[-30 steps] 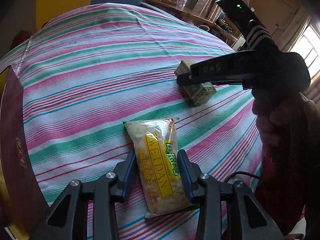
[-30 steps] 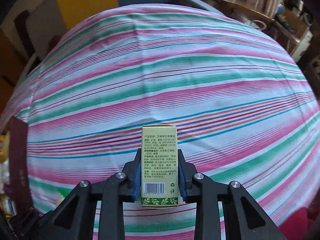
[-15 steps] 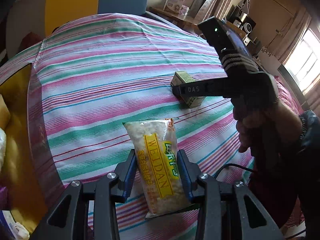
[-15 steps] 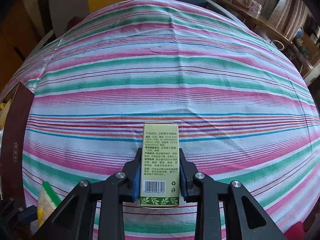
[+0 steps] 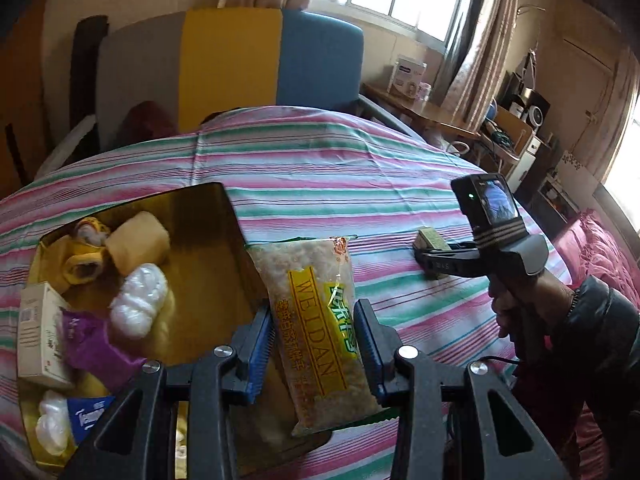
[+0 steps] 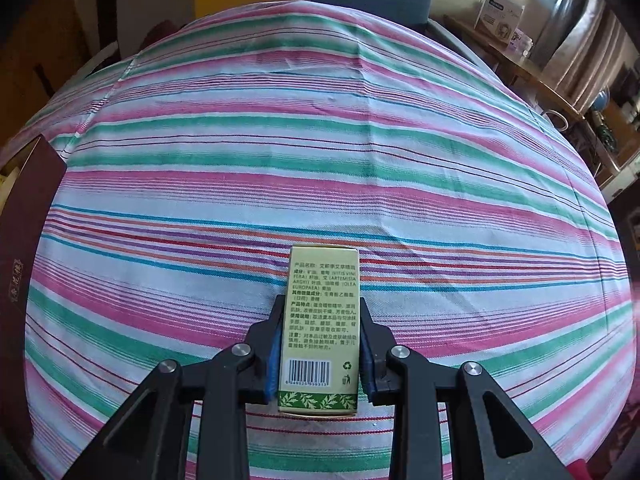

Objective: Organize objects
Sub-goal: 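Carry the WEIDAN snack bag over the gold tray with the left gripper, then open the left gripper to drop the snack bag into the tray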

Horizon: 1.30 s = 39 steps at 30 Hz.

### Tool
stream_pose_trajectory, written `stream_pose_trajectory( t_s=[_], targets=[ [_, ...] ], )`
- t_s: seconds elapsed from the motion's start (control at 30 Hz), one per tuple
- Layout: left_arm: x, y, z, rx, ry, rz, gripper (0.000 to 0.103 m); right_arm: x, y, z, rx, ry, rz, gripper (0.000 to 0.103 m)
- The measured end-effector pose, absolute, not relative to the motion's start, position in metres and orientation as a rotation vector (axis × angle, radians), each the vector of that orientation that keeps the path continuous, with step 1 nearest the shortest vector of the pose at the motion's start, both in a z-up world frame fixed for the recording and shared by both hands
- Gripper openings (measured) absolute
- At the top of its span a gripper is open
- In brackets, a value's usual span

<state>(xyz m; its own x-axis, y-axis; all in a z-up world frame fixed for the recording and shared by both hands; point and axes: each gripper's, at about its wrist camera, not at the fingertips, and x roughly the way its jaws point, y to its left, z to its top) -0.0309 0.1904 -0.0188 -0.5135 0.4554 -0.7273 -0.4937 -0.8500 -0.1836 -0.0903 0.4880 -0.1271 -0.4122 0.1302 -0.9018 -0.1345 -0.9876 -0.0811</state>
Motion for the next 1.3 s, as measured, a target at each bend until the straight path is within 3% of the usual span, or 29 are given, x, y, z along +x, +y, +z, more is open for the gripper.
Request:
stream_pose_trajectory(
  t_s=[0.47,0.93,1.3],
  targets=[
    [-0.040,0.121,-0.035,-1.191,-0.060,2.442,0.040,-0.087,0.473,-0.123,-1.583,-0.046,2.509,0.032],
    [-0.050,0.120,-0.053,-1.271,-0.108,2.385,0.040,-0.091,0.470,-0.125,-1.579,-0.068,2.506,0.032],
    [-0.069,0.117,-0.102,-1.471,-0.120,2.301,0.044,-0.089,0.470,-0.124,-1.583,-0.076,2.505,0.032]
  ],
)
